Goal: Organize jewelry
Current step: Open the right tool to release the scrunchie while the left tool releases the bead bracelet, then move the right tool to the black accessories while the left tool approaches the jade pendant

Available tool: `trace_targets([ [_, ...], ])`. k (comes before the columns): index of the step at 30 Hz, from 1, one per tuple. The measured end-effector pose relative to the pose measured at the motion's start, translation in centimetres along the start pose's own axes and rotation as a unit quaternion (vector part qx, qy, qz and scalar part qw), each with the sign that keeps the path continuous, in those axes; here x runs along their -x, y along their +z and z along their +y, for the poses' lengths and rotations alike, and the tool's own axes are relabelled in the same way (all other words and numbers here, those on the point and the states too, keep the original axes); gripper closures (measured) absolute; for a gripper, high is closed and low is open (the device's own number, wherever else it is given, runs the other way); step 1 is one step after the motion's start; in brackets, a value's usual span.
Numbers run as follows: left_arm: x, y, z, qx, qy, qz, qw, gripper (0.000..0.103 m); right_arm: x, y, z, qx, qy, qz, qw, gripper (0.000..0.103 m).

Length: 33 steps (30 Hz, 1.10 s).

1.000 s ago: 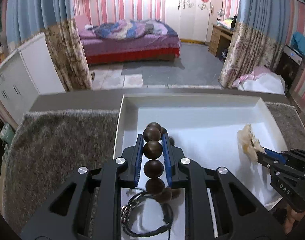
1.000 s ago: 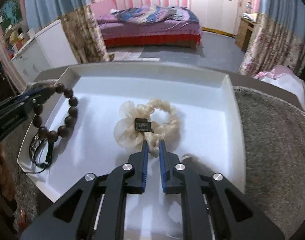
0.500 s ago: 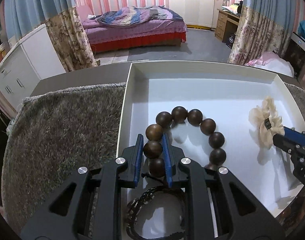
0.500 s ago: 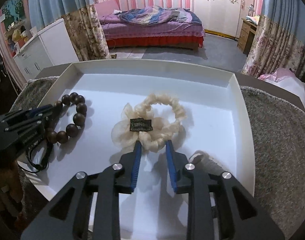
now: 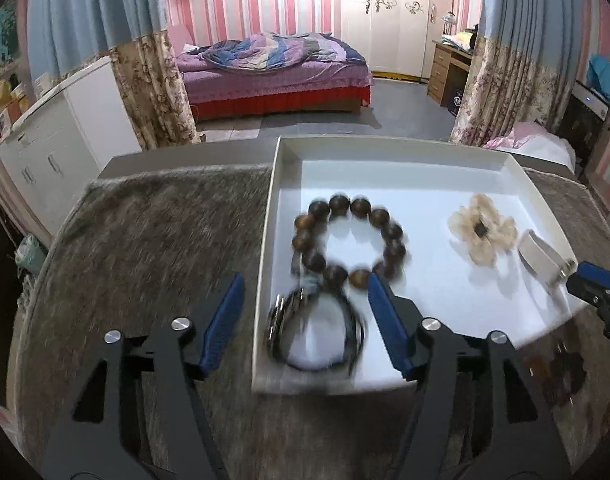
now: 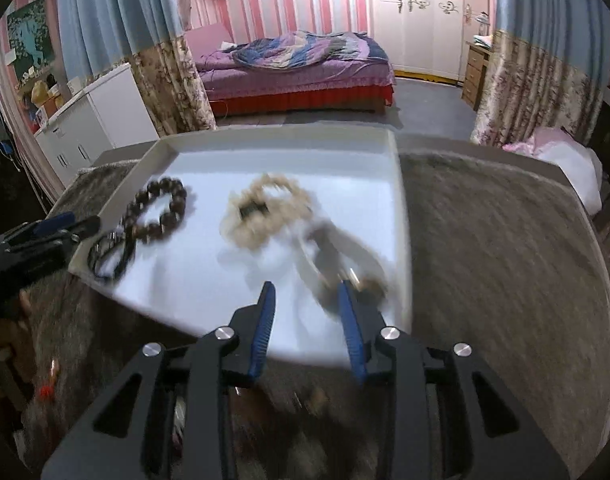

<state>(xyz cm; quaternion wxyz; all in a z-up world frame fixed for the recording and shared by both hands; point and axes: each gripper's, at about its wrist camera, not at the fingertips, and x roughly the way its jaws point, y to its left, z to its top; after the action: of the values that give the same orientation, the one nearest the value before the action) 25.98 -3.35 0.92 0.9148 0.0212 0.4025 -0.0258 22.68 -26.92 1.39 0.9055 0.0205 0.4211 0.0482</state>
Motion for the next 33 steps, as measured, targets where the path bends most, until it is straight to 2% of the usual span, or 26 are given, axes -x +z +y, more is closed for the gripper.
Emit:
trace_targets([
  [2, 1.8, -2.0, 0.2, 0.005, -0.003, -0.005, 1.0000, 0.026, 1.5, -2.2, -1.0, -0.006, -0.001, -0.001, 1.000, 0.070],
  [10, 5.6, -9.5, -0.2, 0.024, -0.026, -0.006, 0.9994, 0.025, 4.0, -8.6, -1.7, -0.015, 0.010, -0.001, 1.000, 0.070],
  [16, 6.7, -13.1, -1.9, -0.004, -0.029, -0.011, 0.9995, 0.022, 4.0, -10.8, -2.3, -0.027, 0.010, 0.002, 1.000, 0.070],
  [25, 6.4, -12.2, -4.7, -0.015, -0.052, -0.013, 0.9984, 0.022, 4.2, -10.0, -0.2, -0.021, 0.029, -0.016, 0.999, 0.070],
  [33, 6.1, -11.4, -5.7, -0.025, -0.056, -0.017, 0.9980, 0.022, 3.3, -9.2, 1.3, -0.011, 0.034, -0.011, 0.999, 0.070],
])
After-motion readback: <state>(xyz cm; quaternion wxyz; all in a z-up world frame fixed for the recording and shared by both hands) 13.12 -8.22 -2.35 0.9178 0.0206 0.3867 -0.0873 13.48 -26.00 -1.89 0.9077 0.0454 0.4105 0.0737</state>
